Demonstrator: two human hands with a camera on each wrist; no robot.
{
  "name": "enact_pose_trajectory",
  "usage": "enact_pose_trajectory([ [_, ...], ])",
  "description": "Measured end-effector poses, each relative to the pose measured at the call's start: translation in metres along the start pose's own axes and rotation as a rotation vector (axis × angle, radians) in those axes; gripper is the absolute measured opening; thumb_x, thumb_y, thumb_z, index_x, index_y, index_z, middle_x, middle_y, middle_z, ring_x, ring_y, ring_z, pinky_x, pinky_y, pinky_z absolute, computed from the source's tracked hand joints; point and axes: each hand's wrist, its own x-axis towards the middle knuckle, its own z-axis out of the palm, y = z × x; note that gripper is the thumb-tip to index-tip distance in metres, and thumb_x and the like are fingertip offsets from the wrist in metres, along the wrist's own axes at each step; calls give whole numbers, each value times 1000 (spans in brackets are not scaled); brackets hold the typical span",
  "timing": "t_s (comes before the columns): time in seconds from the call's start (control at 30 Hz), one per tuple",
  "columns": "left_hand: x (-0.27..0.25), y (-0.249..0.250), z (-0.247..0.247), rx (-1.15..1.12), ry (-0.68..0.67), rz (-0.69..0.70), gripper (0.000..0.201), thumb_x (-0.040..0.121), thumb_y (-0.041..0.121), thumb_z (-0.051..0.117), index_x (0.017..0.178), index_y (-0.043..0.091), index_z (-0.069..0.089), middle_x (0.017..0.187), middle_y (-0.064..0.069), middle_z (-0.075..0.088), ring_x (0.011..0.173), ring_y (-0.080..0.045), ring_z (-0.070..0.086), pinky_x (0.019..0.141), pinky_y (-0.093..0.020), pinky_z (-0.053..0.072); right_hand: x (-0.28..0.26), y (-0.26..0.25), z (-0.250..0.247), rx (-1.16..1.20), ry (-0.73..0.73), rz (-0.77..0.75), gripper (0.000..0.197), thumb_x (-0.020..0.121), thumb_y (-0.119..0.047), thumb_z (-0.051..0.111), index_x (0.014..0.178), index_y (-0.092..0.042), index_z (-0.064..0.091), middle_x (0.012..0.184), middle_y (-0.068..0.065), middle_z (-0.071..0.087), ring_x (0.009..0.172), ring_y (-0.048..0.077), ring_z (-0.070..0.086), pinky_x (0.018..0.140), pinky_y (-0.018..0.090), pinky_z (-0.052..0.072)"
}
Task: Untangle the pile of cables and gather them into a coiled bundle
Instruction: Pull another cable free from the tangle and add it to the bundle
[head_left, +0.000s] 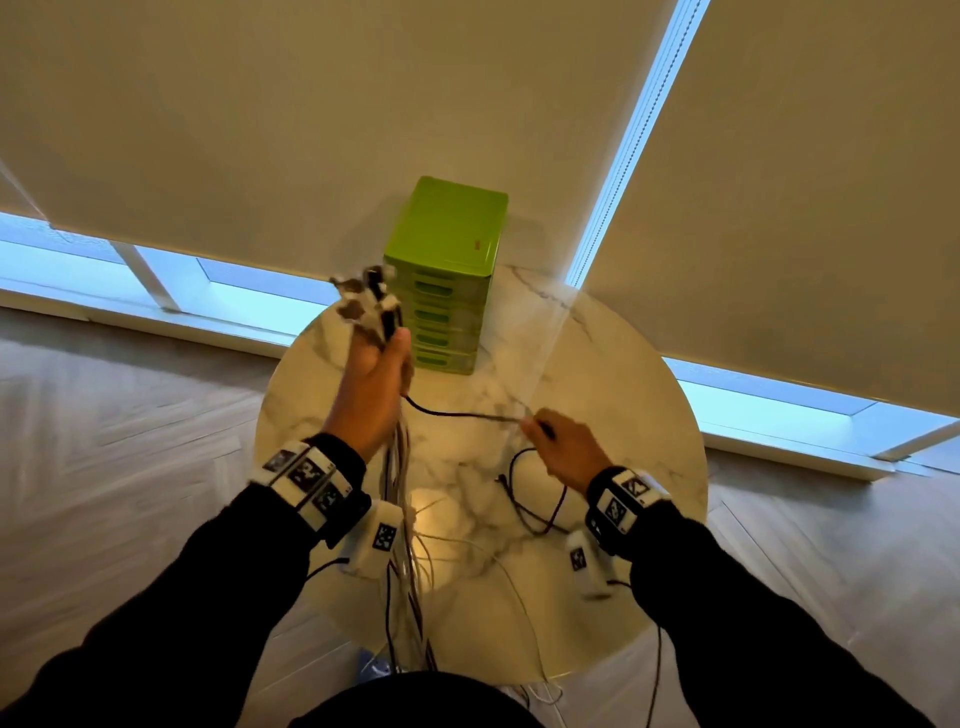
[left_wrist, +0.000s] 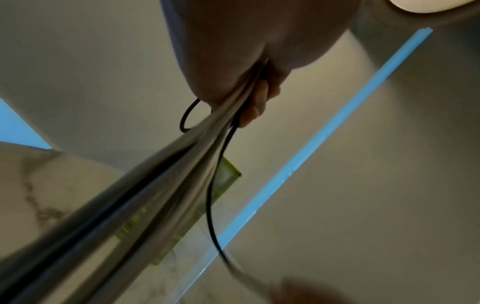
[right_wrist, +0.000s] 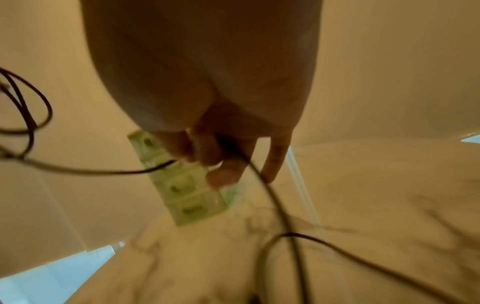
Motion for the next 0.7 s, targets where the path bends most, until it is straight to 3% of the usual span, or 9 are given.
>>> enact_pose_trajectory([
  [0.07, -13, -8, 14, 107, -124, -39, 10, 104, 34, 48, 97, 37, 53, 73, -3, 39, 63, -18, 39, 60, -37, 33, 14, -24, -12, 79, 217, -46, 33, 104, -40, 47, 79, -19, 48, 63, -5, 48, 63, 19, 51, 62, 33, 37],
  [0.13, -23, -11, 25, 95, -185, -109, 12, 100, 42, 49, 90, 39, 55, 69, -2, 36, 61, -20, 35, 60, -37, 30, 16, -57, -19, 203, 290, -166, 28, 106, -37, 46, 83, -21, 47, 63, -6, 48, 57, 8, 46, 58, 28, 35],
  [0.23, -26, -4, 40, -49, -214, -212, 35, 103, 50, 45, 83, 22, 44, 67, 1, 21, 55, -14, 25, 57, -37, 19, 4, -99, -24, 209, 209, -352, 24, 108, -36, 39, 89, -23, 46, 67, -9, 51, 59, 4, 50, 56, 26, 37],
  [0.3, -22, 2, 44, -138, -198, -303, 43, 101, 57, 46, 80, 19, 50, 66, -1, 21, 53, -14, 26, 53, -35, 23, -7, -110, -25, 246, 97, -417, 22, 109, -32, 35, 95, -19, 48, 72, -13, 55, 62, 0, 55, 58, 17, 38],
  [0.37, -18, 3, 44, -166, -170, -362, 42, 100, 51, 52, 74, 18, 56, 60, 0, 29, 51, -14, 30, 50, -31, 29, -13, -111, -25, 313, -2, -442, 22, 109, -27, 34, 105, -13, 51, 80, -15, 60, 67, -5, 60, 63, 11, 43],
  [0.43, -15, 0, 43, -175, -132, -378, 38, 101, 34, 55, 68, 15, 52, 57, -3, 30, 49, -16, 30, 51, -31, 29, -16, -106, -22, 334, -75, -448, 22, 110, -25, 34, 107, -14, 52, 86, -17, 62, 75, -8, 62, 69, 9, 44],
  [0.5, -11, -3, 44, -177, -61, -376, 34, 101, 23, 51, 69, 12, 47, 58, -5, 29, 45, -15, 30, 49, -30, 30, -17, -93, -18, 314, -141, -427, 22, 110, -28, 34, 100, -19, 52, 82, -22, 61, 75, -6, 59, 72, 12, 43],
  [0.6, 1, -2, 41, -248, 64, -331, 26, 104, 16, 45, 77, 16, 44, 66, -1, 38, 43, -9, 31, 46, -26, 30, -23, -60, -13, 226, -191, -373, 29, 109, -33, 33, 84, -27, 46, 72, -12, 51, 63, 2, 47, 68, 20, 40],
  [0.7, 15, -1, 31, -317, 144, -307, 21, 105, 15, 43, 85, 16, 47, 74, 1, 48, 43, -6, 34, 49, -25, 32, -30, -19, -12, 183, -222, -250, 31, 108, -39, 35, 79, -34, 43, 72, -10, 49, 64, 2, 45, 72, 25, 42],
])
